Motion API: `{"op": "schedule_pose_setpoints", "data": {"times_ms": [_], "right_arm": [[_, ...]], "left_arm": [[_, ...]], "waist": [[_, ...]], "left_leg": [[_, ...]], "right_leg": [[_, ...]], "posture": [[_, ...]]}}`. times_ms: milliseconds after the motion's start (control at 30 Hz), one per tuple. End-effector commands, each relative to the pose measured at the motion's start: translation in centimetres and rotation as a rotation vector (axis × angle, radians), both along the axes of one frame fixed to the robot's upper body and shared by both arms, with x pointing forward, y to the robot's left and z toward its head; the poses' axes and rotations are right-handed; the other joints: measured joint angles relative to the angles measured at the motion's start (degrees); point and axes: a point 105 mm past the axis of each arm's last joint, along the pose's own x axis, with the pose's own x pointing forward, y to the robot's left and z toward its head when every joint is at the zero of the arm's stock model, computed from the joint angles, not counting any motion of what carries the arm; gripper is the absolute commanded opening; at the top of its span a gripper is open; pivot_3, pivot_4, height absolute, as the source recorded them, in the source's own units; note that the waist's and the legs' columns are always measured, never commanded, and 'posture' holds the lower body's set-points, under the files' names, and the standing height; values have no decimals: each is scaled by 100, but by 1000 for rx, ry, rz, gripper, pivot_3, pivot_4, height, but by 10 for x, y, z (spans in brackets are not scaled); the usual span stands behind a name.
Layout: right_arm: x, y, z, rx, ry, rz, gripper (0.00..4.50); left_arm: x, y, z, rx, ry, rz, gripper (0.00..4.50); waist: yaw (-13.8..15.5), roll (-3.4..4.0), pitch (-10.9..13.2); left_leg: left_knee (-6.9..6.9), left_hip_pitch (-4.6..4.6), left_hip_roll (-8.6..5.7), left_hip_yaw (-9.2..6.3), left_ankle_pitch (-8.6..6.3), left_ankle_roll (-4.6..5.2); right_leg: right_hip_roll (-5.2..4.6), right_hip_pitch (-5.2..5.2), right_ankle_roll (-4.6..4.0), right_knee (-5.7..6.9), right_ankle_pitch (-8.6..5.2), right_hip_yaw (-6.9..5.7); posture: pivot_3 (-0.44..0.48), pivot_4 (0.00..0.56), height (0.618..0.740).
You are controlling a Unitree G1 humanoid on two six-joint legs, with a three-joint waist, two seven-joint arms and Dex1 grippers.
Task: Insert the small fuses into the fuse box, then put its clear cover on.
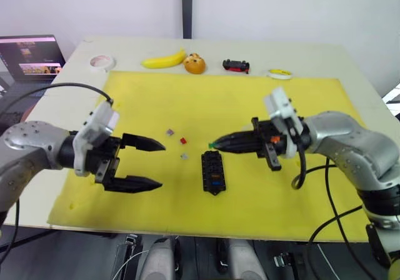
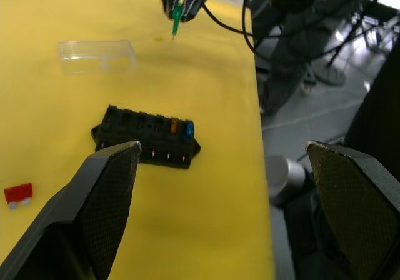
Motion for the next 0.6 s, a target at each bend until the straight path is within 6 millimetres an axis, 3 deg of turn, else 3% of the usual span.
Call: {"op": "schedule_pose_setpoints", "data": {"times_ms": [33,233,600], "right_arm": [[-3,-1,-8,-17,-76,44,0],[6,0,-31,-18,-102,36,0],[18,-5,-56,-65,-99,31,0]], "left_arm": [[-3,1,1,11,-73,-30,4450],[-7,-2,-19,48,-121,-49,4450],[19,-39,-49,85,-163,57,4450]], "waist": [[0,0,1],[-3,0,1],[99,0,0]], "left_leg": [[1,-2,0,0,0,0],[9,4,0,1,1,-1],[14,6,-10,-3,1,-1]], "right_leg": [[0,-1,1,0,1,0],[1,2,4,11,2,0],[5,9,24,21,14,0]], "posture": [[0,150,737],[0,150,737],[0,150,737]]}}
